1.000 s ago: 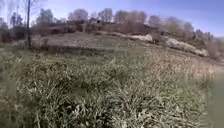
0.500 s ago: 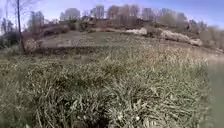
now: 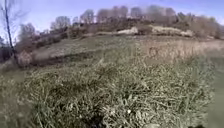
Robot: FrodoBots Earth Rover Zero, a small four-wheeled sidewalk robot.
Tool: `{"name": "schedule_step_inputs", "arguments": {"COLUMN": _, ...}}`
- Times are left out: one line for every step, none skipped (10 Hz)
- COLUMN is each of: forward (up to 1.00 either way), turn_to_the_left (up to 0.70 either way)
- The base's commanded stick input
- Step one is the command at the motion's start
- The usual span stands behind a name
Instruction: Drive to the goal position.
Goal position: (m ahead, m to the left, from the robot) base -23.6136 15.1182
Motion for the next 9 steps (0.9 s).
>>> {"name": "schedule_step_inputs", "arguments": {"forward": -0.45, "turn_to_the_left": 0.00}}
{"name": "schedule_step_inputs", "arguments": {"forward": -0.45, "turn_to_the_left": 0.00}}
{"name": "schedule_step_inputs", "arguments": {"forward": -0.45, "turn_to_the_left": 0.00}}
{"name": "schedule_step_inputs", "arguments": {"forward": -0.45, "turn_to_the_left": 0.00}}
{"name": "schedule_step_inputs", "arguments": {"forward": -0.45, "turn_to_the_left": 0.00}}
{"name": "schedule_step_inputs", "arguments": {"forward": -0.45, "turn_to_the_left": 0.00}}
{"name": "schedule_step_inputs", "arguments": {"forward": -0.45, "turn_to_the_left": 0.00}}
{"name": "schedule_step_inputs", "arguments": {"forward": -0.45, "turn_to_the_left": 0.00}}
{"name": "schedule_step_inputs", "arguments": {"forward": -0.45, "turn_to_the_left": 0.00}}
